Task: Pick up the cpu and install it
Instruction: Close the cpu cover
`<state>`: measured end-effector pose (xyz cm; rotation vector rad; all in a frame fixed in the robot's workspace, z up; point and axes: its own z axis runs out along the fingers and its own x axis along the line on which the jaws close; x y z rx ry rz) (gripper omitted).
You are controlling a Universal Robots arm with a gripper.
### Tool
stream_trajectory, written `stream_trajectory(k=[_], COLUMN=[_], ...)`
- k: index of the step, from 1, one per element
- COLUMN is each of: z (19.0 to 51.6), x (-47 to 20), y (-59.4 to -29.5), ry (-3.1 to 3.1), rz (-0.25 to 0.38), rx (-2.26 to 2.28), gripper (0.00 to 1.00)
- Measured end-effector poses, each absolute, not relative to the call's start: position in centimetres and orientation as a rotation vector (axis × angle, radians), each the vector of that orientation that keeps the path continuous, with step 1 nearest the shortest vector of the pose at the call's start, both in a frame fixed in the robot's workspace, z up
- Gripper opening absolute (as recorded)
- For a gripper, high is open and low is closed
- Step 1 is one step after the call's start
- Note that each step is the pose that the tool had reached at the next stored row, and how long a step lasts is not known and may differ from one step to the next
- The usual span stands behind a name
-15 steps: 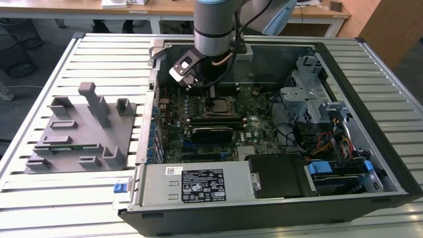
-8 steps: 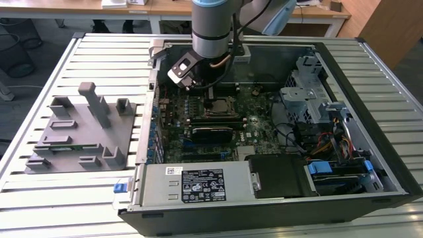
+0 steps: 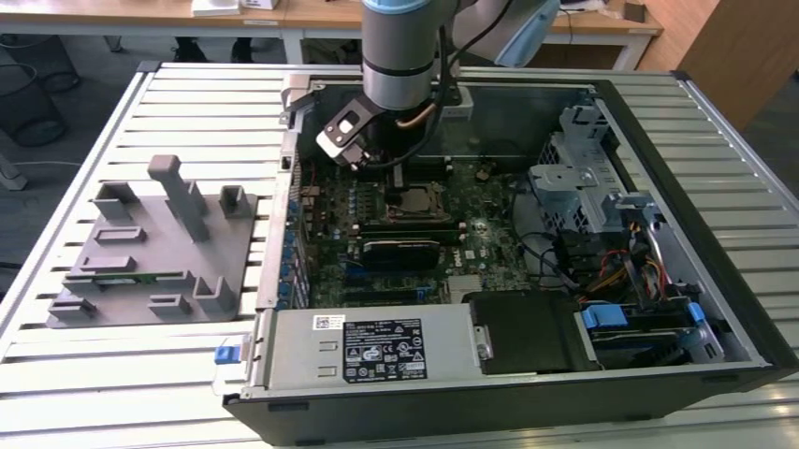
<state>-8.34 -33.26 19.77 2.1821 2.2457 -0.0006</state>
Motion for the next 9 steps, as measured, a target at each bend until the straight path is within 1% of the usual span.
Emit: stream_trajectory(k=[9], z=[20.52], x=[-8.34], y=[-33.25], ry=[2.246], rz=[-0.001], rx=[2.182], gripper=[0.11])
